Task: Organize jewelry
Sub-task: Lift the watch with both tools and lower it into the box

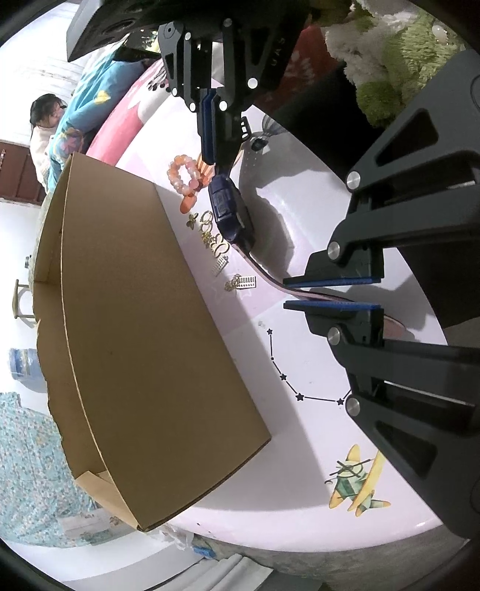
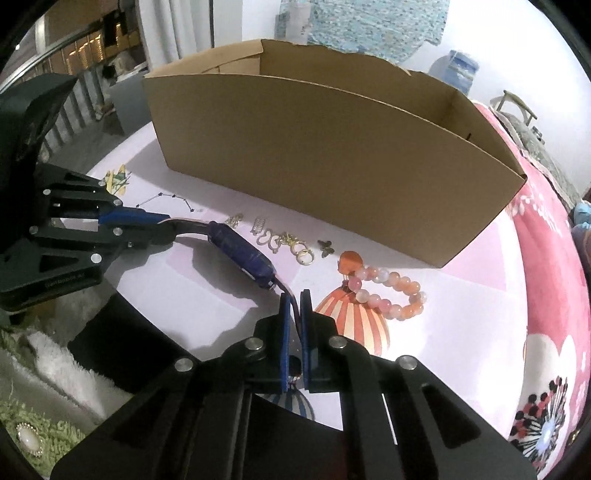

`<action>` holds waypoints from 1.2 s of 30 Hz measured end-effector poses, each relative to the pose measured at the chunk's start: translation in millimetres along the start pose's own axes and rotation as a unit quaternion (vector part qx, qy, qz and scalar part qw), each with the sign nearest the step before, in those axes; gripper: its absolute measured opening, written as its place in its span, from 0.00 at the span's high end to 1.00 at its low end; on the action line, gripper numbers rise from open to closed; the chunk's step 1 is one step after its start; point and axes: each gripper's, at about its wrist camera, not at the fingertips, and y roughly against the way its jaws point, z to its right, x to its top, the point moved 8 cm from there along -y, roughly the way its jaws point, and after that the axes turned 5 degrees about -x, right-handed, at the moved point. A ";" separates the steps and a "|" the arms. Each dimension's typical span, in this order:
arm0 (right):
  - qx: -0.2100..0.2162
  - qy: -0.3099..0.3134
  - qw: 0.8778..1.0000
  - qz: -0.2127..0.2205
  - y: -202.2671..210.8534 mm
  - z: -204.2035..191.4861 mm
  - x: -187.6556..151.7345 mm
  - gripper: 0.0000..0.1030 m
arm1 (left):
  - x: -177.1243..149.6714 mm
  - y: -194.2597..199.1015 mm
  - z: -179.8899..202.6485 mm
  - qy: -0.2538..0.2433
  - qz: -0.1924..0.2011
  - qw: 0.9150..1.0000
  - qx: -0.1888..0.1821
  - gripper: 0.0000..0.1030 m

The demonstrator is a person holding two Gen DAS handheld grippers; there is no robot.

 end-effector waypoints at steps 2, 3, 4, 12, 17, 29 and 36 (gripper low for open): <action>-0.001 0.002 1.000 0.000 1.0 3.1 -4.7 0.95 | 0.4 -1.0 -0.2 0.002 -0.001 1.000 0.000 0.94; -0.002 0.004 1.000 -0.001 0.9 -0.3 -4.5 0.95 | 0.7 -1.9 -0.1 0.003 -0.001 1.000 -0.001 0.94; -0.005 0.007 1.000 -0.001 1.0 0.2 -4.7 0.95 | 0.8 -1.9 -0.4 0.004 -0.001 1.000 -0.002 0.94; -0.024 0.023 0.999 -0.008 -1.4 -6.4 -5.3 0.92 | 0.5 -2.0 -1.3 0.007 -0.002 1.000 -0.005 0.95; -0.028 0.026 0.999 -0.015 -5.4 -8.7 -7.7 0.92 | -0.2 -3.2 -2.5 0.008 -0.005 1.000 -0.002 0.95; -0.022 0.015 1.000 -0.013 -7.4 -9.7 -7.3 0.92 | -1.1 -6.3 -3.3 0.008 -0.010 1.000 0.005 0.95; -0.018 0.006 1.000 -0.007 -8.8 -6.4 -10.2 0.94 | -1.1 -7.3 -2.7 0.003 -0.006 1.000 0.016 0.95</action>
